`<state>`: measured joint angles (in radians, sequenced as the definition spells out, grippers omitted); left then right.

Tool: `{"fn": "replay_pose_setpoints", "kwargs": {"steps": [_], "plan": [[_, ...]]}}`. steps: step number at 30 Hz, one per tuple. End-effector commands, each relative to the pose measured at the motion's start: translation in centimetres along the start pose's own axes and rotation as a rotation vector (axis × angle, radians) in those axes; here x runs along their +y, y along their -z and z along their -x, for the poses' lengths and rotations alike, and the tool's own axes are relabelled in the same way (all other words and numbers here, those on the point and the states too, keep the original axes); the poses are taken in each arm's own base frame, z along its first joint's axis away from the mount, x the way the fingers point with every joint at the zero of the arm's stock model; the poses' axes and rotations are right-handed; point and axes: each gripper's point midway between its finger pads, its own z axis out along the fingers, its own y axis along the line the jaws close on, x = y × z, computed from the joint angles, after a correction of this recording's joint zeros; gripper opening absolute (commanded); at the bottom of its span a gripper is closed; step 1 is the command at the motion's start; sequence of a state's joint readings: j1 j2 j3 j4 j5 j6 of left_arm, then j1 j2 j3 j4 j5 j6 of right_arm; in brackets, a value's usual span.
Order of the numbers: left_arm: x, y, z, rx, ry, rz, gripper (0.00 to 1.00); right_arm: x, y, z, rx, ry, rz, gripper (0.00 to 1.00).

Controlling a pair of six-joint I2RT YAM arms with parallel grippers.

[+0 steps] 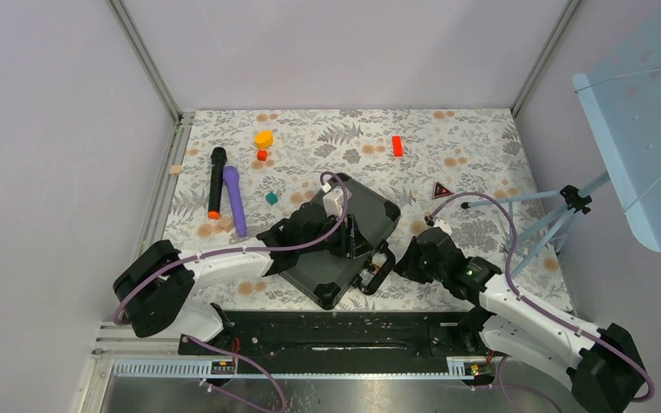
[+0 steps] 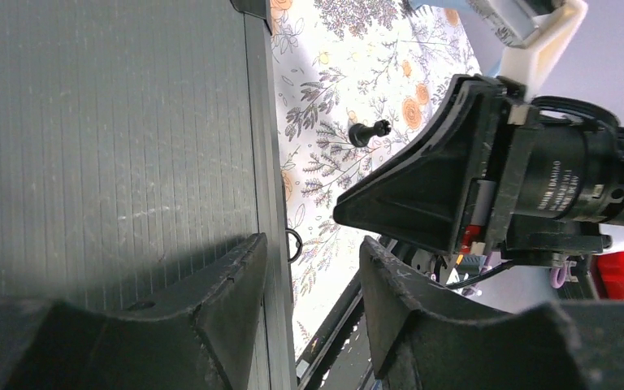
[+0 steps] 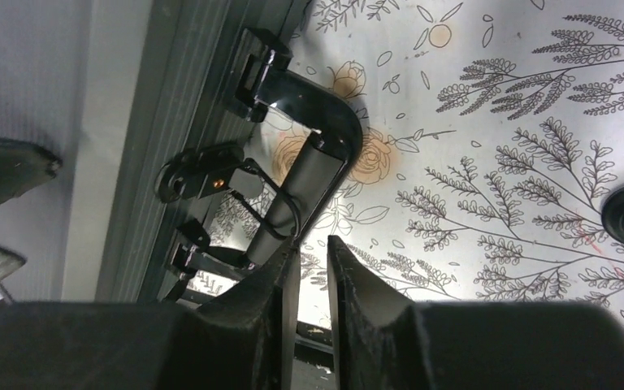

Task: Pack up texas hold em set

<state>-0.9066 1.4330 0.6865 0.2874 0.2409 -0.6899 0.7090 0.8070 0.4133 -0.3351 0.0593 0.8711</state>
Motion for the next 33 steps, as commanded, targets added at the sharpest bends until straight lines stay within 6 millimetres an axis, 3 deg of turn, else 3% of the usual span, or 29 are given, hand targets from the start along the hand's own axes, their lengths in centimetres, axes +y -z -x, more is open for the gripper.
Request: {"fn": "replay_pose_setpoints", "kwargs": {"steps": [1, 4, 10, 17, 25, 33], "plan": [[8.8, 3.2, -12.2, 0.384, 0.105, 0.323, 0.48, 0.3, -1.3, 0.2, -0.007, -0.019, -0.009, 0.24], [8.8, 3.3, -12.2, 0.379, 0.101, 0.322, 0.47, -1.2, -1.8, -0.4, 0.031, -0.021, -0.102, 0.21], [8.8, 3.4, -12.2, 0.38, 0.098, 0.324, 0.46, -2.1, -2.8, -2.3, 0.133, -0.032, -0.159, 0.12], [9.0, 3.6, -12.3, 0.377, 0.098, 0.33, 0.45, 1.3, -3.7, -3.2, 0.161, -0.098, 0.047, 0.01], [9.0, 3.7, -12.3, 0.373, 0.098, 0.331, 0.45, 2.2, -3.9, -2.9, 0.144, -0.11, 0.09, 0.0], [9.1, 3.6, -12.4, 0.378, 0.1, 0.33, 0.44, 3.1, -3.1, -1.0, 0.04, -0.131, 0.146, 0.0]]}}
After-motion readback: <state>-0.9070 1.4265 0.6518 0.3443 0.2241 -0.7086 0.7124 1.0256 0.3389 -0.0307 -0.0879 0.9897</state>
